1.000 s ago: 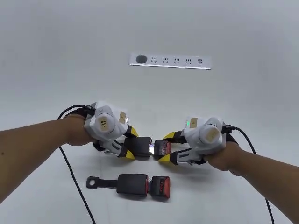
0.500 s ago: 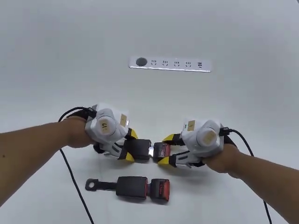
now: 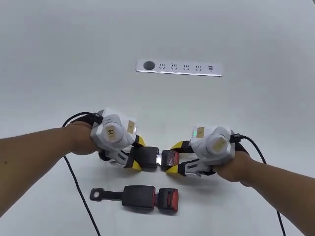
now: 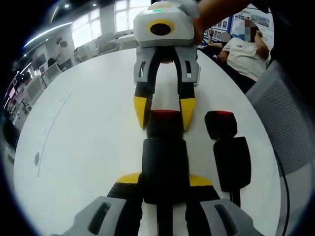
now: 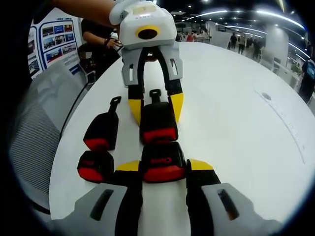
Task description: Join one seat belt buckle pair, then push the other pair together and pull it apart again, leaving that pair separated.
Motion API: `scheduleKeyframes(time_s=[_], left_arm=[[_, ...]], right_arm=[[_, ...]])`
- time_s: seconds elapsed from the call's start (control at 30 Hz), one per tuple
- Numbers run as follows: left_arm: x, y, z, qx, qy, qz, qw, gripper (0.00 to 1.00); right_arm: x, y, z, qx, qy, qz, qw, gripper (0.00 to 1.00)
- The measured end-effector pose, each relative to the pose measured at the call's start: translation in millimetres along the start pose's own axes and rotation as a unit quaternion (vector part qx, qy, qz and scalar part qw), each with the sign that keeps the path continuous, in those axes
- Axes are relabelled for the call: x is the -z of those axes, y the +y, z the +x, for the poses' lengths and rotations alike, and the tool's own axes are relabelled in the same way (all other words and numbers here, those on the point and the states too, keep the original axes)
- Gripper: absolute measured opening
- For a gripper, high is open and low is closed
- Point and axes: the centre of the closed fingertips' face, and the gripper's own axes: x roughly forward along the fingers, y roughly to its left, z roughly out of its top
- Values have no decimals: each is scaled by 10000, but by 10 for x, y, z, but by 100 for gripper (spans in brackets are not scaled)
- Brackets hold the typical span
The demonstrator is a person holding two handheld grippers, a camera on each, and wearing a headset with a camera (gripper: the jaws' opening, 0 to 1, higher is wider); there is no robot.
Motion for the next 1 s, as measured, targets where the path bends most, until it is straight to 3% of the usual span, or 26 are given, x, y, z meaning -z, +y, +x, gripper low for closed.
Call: scheduleKeyframes(time_s=[0.63, 1.0], left_arm=[[27, 11, 2, -56, 89, -28, 9999, 34], [24, -11, -17, -181, -31, -217, 9996, 34]], right_arm=[[9, -8, 14, -33, 61, -74, 9999, 33], [46, -27, -36, -52, 78, -92, 9999, 33]])
